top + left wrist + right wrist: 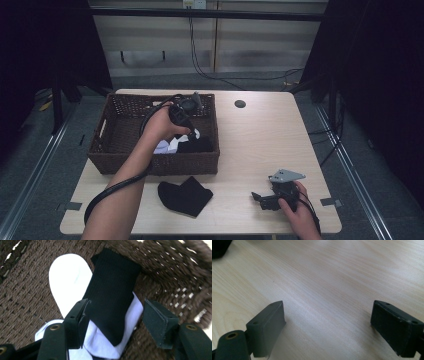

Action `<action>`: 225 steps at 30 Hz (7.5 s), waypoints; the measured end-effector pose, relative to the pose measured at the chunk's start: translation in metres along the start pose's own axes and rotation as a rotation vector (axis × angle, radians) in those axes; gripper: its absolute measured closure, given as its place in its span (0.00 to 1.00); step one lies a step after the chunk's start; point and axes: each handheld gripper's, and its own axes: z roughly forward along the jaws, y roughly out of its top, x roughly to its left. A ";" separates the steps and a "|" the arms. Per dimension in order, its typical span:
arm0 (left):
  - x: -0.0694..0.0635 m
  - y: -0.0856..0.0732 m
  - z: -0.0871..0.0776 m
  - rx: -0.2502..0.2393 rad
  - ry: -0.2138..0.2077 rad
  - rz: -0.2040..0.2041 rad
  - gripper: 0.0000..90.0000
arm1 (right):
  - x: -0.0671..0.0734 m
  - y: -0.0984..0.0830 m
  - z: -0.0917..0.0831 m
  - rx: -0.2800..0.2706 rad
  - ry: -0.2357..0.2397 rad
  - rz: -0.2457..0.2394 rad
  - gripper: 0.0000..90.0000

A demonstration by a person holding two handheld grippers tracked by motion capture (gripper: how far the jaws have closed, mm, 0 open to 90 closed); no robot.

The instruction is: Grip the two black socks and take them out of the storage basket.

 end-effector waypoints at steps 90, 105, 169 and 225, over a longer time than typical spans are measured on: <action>0.013 0.014 -0.041 0.138 0.018 -0.002 0.99 | 0.000 0.000 0.000 0.006 0.006 0.004 0.13; 0.011 0.015 -0.099 0.167 0.029 -0.014 0.99 | 0.000 0.000 0.000 0.005 0.007 0.005 0.13; -0.074 -0.038 -0.168 0.160 0.003 0.101 0.99 | 0.000 0.000 0.000 0.009 0.003 0.002 0.13; -0.067 -0.108 -0.027 0.048 0.005 0.095 0.41 | 0.000 0.000 0.000 0.007 0.005 0.003 0.13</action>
